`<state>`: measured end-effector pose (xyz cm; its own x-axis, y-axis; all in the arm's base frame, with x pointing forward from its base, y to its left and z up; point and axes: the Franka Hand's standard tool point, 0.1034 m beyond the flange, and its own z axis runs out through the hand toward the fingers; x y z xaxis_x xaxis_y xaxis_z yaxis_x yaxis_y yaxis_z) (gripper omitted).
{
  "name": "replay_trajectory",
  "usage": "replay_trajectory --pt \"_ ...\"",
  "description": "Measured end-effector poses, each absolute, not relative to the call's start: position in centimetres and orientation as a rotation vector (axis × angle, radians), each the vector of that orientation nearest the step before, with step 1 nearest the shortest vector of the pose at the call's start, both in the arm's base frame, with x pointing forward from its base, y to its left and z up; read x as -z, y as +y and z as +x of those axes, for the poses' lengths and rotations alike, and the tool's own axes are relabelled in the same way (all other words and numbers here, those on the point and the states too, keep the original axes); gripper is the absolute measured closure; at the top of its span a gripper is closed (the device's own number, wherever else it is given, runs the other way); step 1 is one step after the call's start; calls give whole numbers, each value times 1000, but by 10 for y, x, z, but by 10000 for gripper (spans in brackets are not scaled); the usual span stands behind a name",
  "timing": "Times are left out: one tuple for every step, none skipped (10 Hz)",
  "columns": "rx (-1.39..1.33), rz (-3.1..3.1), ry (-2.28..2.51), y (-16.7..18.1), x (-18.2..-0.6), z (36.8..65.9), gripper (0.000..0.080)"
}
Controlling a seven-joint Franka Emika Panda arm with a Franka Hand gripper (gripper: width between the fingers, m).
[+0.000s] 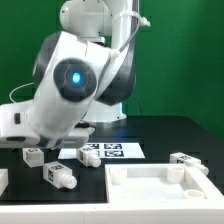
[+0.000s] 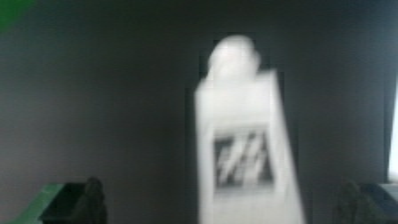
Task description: Assemble one leg
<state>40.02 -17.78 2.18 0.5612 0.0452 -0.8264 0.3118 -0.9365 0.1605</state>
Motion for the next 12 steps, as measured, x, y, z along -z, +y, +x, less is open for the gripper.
replay_trajectory --pt "1393 2471 254 -178 -16 398 151" --pt "1493 2420 181 -174 -14 388 151" --pt "1480 2428 204 -175 -11 392 151" --pt "1480 2428 204 -175 -11 392 151" --pt "1481 2427 204 -175 -10 391 272" --pt "1482 2427 205 -175 -10 391 408" --pt "1484 2426 204 -175 -11 391 408" --pt "1486 2430 218 -173 -12 392 517" --pt "1473 2467 268 -163 -26 402 517" --pt "1469 2506 264 -151 -49 411 517" --pt "1455 2563 261 -143 -70 422 517" --pt "1423 2594 257 -138 -85 434 517"
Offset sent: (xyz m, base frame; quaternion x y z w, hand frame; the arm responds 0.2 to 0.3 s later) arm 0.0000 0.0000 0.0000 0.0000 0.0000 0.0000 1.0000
